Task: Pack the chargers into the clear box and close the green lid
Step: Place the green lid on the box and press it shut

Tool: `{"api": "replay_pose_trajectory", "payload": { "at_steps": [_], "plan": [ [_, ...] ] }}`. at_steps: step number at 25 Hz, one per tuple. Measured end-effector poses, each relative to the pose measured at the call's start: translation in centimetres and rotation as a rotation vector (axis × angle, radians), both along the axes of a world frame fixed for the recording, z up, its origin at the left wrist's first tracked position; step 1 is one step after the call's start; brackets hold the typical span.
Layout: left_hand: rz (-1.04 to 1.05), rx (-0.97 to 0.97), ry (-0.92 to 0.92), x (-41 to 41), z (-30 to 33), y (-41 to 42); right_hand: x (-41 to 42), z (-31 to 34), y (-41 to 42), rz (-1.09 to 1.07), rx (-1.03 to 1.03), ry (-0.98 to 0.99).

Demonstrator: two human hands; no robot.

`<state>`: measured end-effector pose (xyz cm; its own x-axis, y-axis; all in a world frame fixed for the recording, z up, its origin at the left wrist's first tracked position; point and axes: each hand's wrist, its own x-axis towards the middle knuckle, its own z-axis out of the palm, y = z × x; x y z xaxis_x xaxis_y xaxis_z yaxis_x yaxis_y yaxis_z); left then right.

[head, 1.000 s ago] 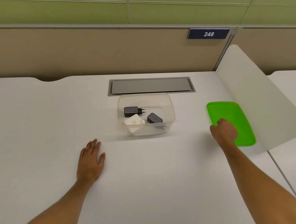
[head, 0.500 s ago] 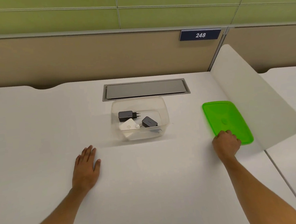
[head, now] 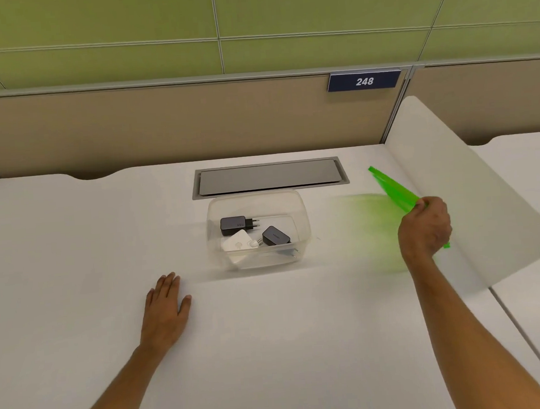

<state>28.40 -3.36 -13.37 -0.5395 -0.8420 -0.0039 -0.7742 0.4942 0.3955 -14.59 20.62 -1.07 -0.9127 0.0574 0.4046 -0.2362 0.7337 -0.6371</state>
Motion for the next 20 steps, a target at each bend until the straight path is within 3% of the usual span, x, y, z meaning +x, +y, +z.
{"api": "replay_pose_trajectory", "payload": {
  "at_steps": [5, 11, 16, 20],
  "plan": [
    [0.086, 0.135, 0.387, -5.9, 6.4, 0.1, 1.1, 5.6, -2.9, 0.088, -0.157, 0.042],
    [0.082, 0.396, 0.733, -11.9, 13.1, 0.7, 5.0, 11.8, -7.3, 0.398, -0.214, 0.093],
    [0.15, 0.617, 0.945, -13.1, 14.8, 0.7, 6.9, 14.1, -10.8, 0.712, -0.348, -0.22],
    [0.187, 0.826, 1.128, -12.6, 14.3, 0.2, 8.4, 13.3, -13.2, 0.847, -0.383, -0.385]
  ]
}}
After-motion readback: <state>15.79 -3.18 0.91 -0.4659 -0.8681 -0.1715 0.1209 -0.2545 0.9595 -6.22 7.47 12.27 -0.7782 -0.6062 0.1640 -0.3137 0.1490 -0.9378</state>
